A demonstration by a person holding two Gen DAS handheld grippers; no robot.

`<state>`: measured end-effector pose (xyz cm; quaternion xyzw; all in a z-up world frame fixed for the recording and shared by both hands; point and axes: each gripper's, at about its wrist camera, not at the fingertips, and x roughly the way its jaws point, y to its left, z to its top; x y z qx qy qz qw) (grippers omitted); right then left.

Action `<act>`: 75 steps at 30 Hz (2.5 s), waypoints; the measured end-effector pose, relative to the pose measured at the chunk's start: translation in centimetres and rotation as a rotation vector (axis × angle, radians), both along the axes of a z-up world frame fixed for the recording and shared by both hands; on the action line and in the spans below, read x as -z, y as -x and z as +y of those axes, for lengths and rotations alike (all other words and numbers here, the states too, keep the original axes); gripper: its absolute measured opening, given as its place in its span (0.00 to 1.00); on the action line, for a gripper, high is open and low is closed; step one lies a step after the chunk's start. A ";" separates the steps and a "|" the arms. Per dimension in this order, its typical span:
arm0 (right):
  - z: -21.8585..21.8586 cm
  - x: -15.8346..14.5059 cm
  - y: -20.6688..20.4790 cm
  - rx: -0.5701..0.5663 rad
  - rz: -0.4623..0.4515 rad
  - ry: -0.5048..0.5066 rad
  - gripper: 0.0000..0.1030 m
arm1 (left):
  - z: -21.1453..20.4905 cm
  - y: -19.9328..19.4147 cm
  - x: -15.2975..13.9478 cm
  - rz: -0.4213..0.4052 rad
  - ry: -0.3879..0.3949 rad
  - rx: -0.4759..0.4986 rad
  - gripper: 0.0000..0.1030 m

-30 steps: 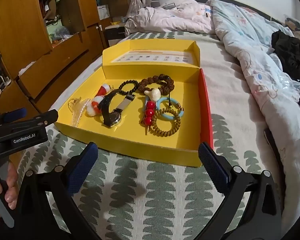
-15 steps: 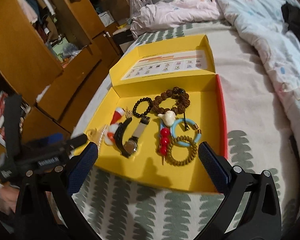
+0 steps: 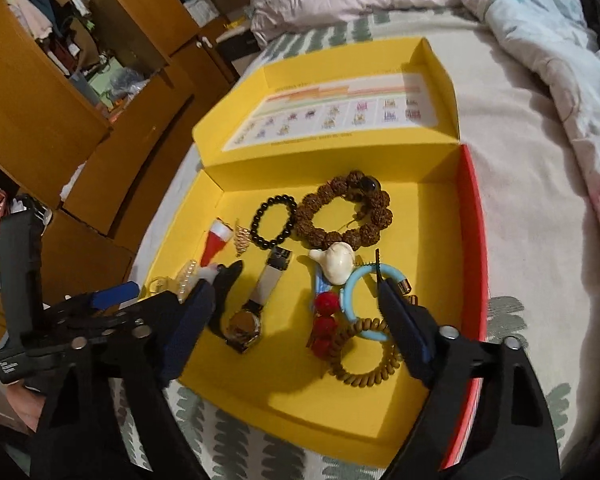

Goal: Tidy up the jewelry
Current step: 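Move both tools over the yellow jewelry box toward the items, then grasp the white ceramic ornament with the right tool while the left grasps the white pompom bunny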

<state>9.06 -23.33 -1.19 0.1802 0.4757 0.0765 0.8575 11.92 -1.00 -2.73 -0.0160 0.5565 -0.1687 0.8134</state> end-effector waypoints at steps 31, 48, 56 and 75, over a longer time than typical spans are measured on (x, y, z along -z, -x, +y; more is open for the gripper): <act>1.3 5.6 -5.7 -0.094 0.116 0.117 0.63 | -1.1 -1.2 3.6 0.108 -0.023 0.011 0.73; 1.8 5.9 -5.7 -0.098 0.118 0.156 0.43 | -1.4 -1.8 3.9 0.049 -0.034 0.001 0.60; 1.8 5.8 -5.7 -0.098 0.112 0.165 0.41 | -1.1 -2.5 5.0 0.102 -0.012 -0.007 0.40; -1.0 1.4 -4.4 -0.044 0.027 0.099 0.40 | -0.1 -2.0 2.7 0.059 0.055 -0.008 0.24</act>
